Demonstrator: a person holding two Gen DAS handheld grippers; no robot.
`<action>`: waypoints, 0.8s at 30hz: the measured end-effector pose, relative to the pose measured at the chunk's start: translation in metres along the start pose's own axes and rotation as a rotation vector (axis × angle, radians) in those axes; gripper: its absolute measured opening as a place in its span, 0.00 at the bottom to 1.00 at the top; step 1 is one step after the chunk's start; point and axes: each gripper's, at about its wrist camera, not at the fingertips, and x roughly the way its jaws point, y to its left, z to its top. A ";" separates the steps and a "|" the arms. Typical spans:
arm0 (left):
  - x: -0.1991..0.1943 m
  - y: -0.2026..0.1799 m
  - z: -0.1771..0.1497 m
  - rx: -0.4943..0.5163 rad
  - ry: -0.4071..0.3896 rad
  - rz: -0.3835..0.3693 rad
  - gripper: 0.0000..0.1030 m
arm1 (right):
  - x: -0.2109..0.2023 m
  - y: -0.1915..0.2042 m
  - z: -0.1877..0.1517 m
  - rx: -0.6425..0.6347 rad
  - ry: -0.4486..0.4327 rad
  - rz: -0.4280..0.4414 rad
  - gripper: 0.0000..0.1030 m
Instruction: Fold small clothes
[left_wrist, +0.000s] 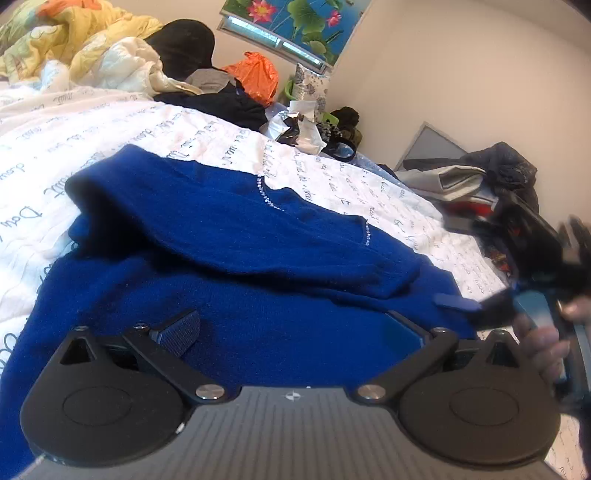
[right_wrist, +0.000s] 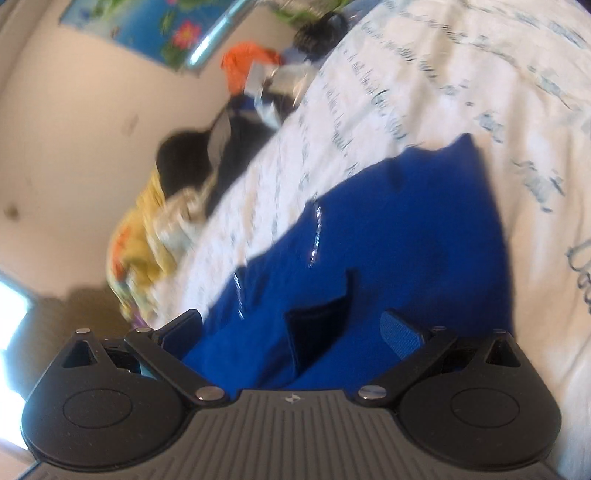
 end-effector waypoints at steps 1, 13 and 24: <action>0.000 0.000 0.000 0.003 -0.001 -0.002 1.00 | 0.006 0.005 0.001 -0.004 0.019 -0.004 1.00; -0.001 -0.005 -0.006 -0.006 -0.011 0.002 1.00 | 0.046 0.023 0.005 -0.129 0.067 -0.258 0.14; -0.004 -0.003 -0.006 -0.019 -0.019 -0.004 1.00 | -0.068 0.010 0.027 -0.188 -0.206 -0.101 0.04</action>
